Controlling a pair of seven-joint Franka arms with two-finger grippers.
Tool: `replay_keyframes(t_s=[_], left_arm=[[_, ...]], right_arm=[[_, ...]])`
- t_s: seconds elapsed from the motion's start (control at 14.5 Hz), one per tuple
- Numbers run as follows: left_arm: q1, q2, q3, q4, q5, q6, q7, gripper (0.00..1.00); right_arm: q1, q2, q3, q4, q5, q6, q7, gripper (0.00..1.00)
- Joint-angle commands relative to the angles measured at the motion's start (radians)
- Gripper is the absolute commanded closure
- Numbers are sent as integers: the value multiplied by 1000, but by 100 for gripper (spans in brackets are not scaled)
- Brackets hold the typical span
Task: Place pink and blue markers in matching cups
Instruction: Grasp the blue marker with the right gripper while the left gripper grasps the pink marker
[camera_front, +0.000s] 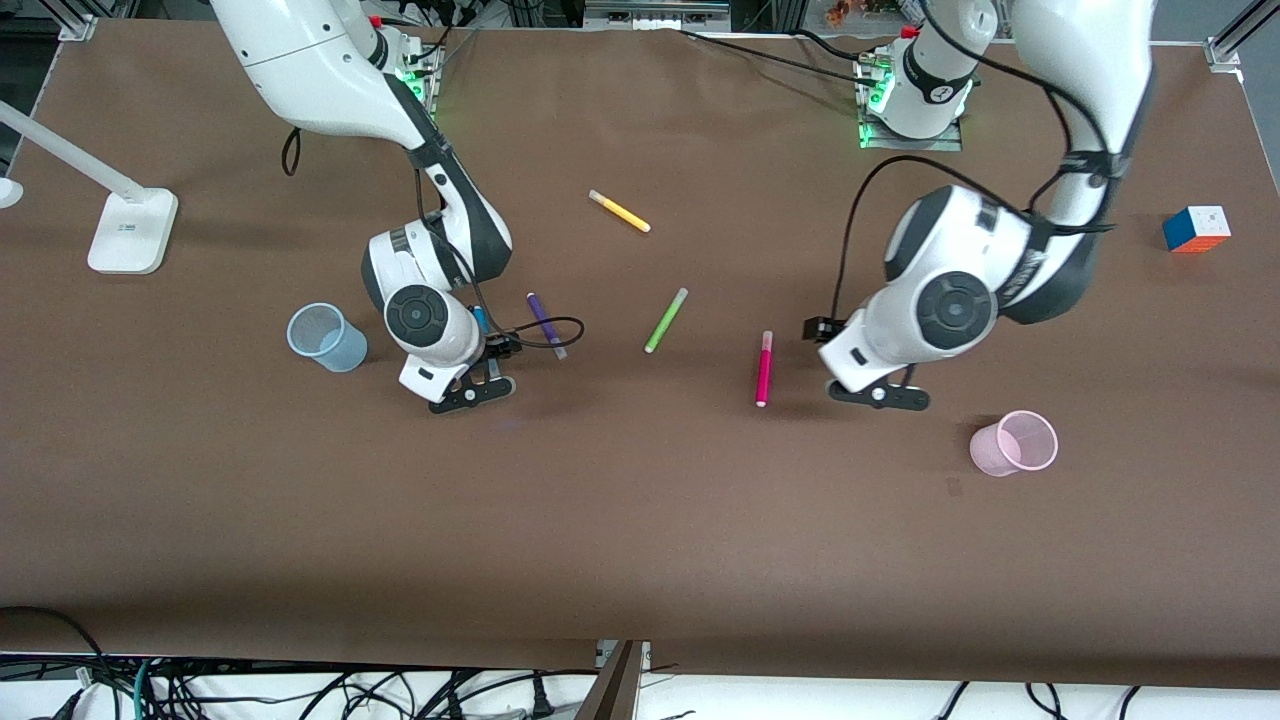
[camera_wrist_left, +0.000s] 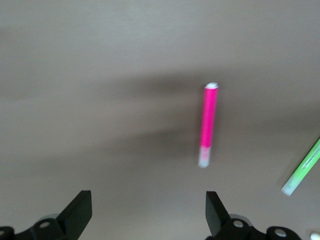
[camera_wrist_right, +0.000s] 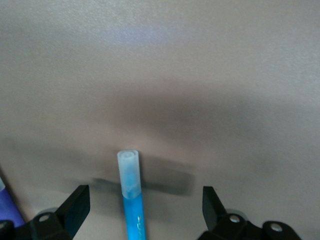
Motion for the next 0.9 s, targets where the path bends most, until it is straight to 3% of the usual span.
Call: replay_keyframes(t_s=[0.0,0.07,0.14,0.42,0.83], left_arm=[[-22,6,7,-139,-1,230,-11,0],[-31,8,7,-180,-1,295,-11,0],[-39,9,7,-210,6,347,-11,0],[-66,66,6,-227,115,435,-11,0],[-85,120,6,-230,117,500,-11,0]], right_arm=[[11,1,-1,-11,15,28,15,28],[11,1,1,-11,15,28,15,48],[12,1,1,-11,15,28,15,60],[16,3,1,-11,15,29,15,98],[11,-40,-4,0,13,12,-64,100]])
